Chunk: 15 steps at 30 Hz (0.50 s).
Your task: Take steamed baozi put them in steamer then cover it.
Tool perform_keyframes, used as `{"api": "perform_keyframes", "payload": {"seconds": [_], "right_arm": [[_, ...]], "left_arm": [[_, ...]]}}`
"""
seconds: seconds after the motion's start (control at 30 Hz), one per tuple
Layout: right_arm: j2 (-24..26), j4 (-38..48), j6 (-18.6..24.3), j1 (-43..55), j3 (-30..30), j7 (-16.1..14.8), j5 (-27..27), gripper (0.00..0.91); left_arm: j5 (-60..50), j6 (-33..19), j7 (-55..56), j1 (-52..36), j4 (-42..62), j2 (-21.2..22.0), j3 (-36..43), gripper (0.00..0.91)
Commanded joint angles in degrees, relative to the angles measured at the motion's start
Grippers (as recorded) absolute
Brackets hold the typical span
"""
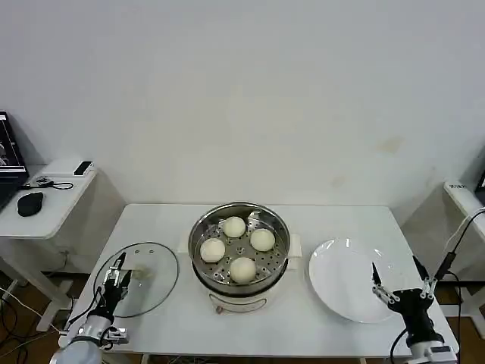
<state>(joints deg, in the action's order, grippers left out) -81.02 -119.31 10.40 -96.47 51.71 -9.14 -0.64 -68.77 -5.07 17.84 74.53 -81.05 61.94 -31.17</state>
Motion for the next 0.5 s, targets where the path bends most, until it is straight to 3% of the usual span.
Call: {"api": "perform_keyframes", "payload": {"seconds": [0.03,0.5], "right_arm": [[-0.18,0.22,0.06,-0.03,0.03,-0.04,0.39,0.907],[-0.49,0.26,0.48,-0.39,-0.10,0.04,0.69,0.907]], "left_arm": [[-0.15,-0.03,-0.12,-1.87,2.36,-0.26,0.37,0.907],[-0.55,0.11,-0.46,-5.64,6.45,-0.41,1.90,0.907]]}}
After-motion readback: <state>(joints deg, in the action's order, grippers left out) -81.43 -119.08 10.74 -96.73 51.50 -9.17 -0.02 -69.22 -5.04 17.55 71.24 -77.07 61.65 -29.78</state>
